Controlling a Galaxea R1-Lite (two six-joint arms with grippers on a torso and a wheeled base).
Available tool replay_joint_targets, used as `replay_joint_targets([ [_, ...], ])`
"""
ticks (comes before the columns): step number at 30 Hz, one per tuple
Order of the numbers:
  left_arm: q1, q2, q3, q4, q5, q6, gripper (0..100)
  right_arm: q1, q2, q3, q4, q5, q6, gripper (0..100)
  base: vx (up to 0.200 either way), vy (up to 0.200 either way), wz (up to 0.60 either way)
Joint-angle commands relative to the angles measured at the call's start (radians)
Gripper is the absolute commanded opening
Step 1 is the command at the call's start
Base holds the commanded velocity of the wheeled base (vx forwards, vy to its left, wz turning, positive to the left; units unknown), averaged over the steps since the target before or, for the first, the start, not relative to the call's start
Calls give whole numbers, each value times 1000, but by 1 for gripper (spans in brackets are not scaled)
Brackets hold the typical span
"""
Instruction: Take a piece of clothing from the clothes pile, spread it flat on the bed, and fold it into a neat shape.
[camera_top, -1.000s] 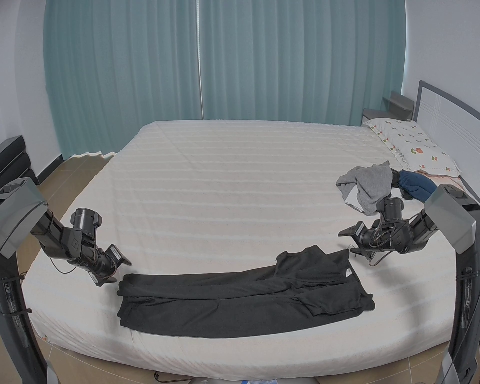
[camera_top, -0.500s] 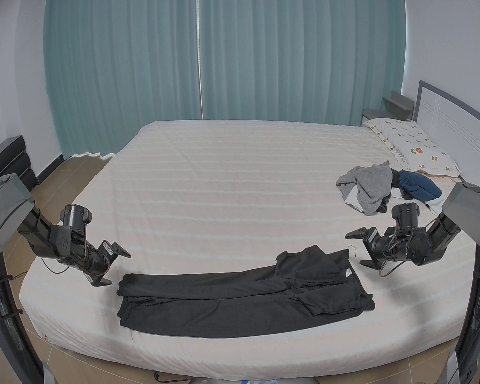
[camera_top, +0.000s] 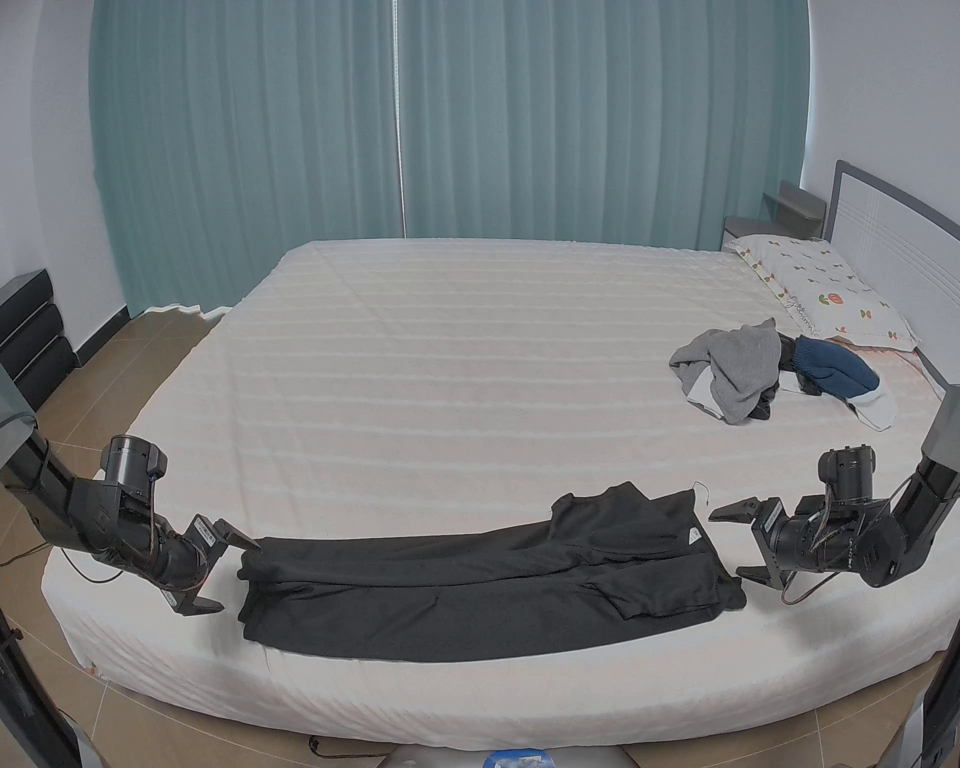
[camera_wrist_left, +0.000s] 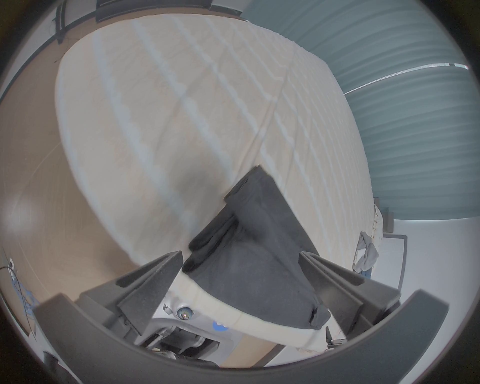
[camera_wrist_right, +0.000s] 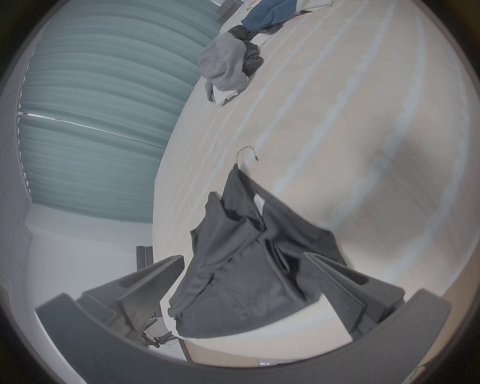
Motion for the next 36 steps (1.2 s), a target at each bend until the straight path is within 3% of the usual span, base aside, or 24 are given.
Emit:
replay_joint_targets([
  [1, -3, -30, 58, -59, -1, -22, 100, -1, -35, 79, -57, 4, 15, 100, 0, 0, 0],
  [7, -7, -1, 106, -186, 8, -34, 100, 10, -30, 158, -187, 3, 18, 100, 0, 0, 0],
  [9, -13, 14, 103, -220, 14, -84, 100, 13, -40, 181, -212, 3, 25, 100, 0, 0, 0],
  [18, -78, 30, 83, -234, 23, -146, 100, 57, -36, 189, -230, 4, 81, 100, 0, -67, 0],
  [27, -116, 88, 93, -241, 154, -141, 100, 89, -43, 188, -230, -3, 118, 100, 0, -200, 0],
  [36, -154, 154, 86, -295, 253, -140, 100, 138, -3, 181, -230, -45, 124, 100, 0, 0, 0],
])
